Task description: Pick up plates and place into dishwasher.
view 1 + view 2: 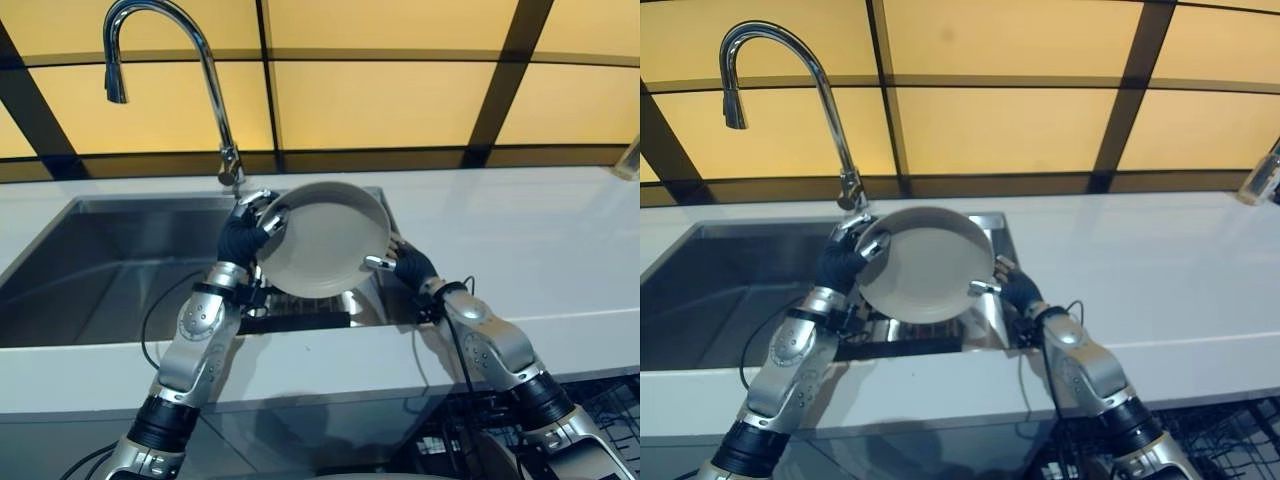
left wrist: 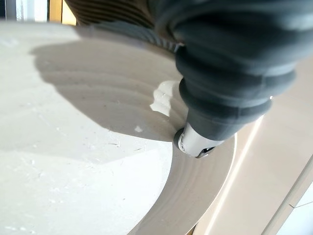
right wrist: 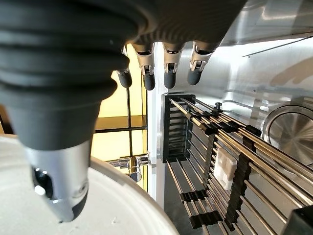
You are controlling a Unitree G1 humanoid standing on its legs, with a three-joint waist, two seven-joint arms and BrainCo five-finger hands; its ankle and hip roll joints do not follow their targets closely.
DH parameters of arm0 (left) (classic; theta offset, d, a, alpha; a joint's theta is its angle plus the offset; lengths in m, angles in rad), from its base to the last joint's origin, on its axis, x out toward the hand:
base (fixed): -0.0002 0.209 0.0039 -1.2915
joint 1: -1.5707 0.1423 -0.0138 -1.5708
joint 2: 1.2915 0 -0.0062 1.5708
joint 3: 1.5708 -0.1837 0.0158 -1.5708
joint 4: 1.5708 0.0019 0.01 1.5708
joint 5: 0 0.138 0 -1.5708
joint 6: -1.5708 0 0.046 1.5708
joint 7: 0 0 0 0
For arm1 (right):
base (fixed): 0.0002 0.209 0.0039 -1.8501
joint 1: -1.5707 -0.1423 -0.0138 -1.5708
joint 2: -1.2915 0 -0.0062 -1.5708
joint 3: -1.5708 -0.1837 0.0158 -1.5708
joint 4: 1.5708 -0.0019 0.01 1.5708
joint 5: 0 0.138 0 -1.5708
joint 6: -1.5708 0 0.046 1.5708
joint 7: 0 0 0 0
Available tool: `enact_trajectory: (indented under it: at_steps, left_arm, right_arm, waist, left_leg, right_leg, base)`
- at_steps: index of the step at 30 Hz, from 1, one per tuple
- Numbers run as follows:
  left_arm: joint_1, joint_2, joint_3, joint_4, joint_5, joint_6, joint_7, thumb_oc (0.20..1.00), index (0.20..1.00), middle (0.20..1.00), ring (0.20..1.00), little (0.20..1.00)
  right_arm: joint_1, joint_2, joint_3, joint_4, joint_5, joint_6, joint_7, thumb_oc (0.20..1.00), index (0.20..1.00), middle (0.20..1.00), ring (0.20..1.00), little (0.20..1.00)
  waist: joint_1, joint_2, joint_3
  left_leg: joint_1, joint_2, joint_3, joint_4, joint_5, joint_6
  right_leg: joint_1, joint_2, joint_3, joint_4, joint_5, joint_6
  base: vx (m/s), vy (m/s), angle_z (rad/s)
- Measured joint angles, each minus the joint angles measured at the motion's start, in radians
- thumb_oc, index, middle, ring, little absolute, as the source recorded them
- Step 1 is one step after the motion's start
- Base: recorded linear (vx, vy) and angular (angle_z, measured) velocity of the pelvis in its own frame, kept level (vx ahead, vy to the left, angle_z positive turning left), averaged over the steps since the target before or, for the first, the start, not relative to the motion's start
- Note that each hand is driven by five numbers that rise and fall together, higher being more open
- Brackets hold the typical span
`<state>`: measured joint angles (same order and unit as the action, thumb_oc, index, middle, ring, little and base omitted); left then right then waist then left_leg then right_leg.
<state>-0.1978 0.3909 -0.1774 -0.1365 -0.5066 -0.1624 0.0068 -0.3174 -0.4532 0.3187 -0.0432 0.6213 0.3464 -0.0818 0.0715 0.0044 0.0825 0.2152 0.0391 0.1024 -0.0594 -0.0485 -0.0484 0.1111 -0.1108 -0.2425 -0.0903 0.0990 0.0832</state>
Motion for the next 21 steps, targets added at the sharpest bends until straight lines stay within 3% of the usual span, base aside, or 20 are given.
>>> enact_trajectory:
  at_steps: [9,21]
  left_arm:
    - [0.002,0.0,0.002,0.004,-0.066,0.025,0.0,0.2,0.2,0.2,0.2,0.2]
    - [0.002,-0.021,0.005,0.008,-0.18,0.067,-0.009,0.2,0.2,0.2,0.2,0.2]
  right_arm:
    - [0.0,0.003,-0.004,0.0,0.04,-0.027,-0.017,1.0,1.0,1.0,1.0,1.0]
    - [-0.004,0.001,-0.035,0.001,0.139,-0.097,0.046,1.0,1.0,1.0,1.0,1.0]
  waist:
    - [-0.002,0.001,0.001]
    - [0.0,0.005,0.003]
  left_leg:
    - [-0.001,0.0,0.001,-0.001,0.0,0.0]
    - [-0.002,0.0,0.0,-0.001,0.0,0.0]
  right_leg:
    - [-0.002,0.0,0.002,0.0,0.0,0.0]
    - [-0.002,0.0,0.002,0.0,0.0,0.0]
  base:
    - [0.0,0.0,0.0]
    - [0.0,0.0,0.0]
